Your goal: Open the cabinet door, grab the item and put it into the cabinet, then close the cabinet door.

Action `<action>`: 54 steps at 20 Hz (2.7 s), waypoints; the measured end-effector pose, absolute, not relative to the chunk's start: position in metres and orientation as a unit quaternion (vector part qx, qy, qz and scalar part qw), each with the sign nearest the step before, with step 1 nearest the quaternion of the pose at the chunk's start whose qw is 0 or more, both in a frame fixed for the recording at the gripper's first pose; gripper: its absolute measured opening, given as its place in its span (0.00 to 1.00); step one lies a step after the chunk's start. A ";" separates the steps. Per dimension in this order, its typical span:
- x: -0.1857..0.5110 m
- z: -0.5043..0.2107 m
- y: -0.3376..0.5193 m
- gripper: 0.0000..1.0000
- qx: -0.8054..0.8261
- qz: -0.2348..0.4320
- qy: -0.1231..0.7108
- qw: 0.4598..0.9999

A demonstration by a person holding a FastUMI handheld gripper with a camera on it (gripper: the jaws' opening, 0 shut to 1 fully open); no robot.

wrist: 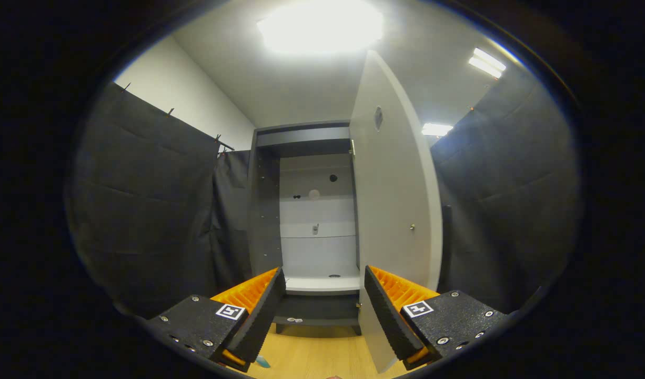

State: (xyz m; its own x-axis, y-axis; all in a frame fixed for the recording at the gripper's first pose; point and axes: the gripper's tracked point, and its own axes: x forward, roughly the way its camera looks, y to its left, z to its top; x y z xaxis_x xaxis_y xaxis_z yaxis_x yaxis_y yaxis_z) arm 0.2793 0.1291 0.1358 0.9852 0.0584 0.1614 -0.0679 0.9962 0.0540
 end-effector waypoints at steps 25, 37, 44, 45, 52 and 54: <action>0.366 -0.124 0.311 0.94 0.029 0.132 0.099 0.986; 0.385 -0.247 0.326 0.93 0.023 0.117 0.206 0.971; 0.378 -0.296 0.333 0.88 0.007 0.115 0.253 0.961; 0.376 -0.304 0.333 0.86 0.005 0.112 0.260 0.959; 0.370 -0.328 0.326 0.67 0.005 0.104 0.287 0.952; 0.370 -0.329 0.326 0.59 -0.002 0.106 0.286 0.952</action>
State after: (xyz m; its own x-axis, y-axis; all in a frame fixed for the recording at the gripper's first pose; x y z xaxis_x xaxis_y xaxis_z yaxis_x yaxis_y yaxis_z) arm 0.3696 0.3260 -0.3291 0.8133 0.2013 -0.5459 -0.2032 0.9774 0.0577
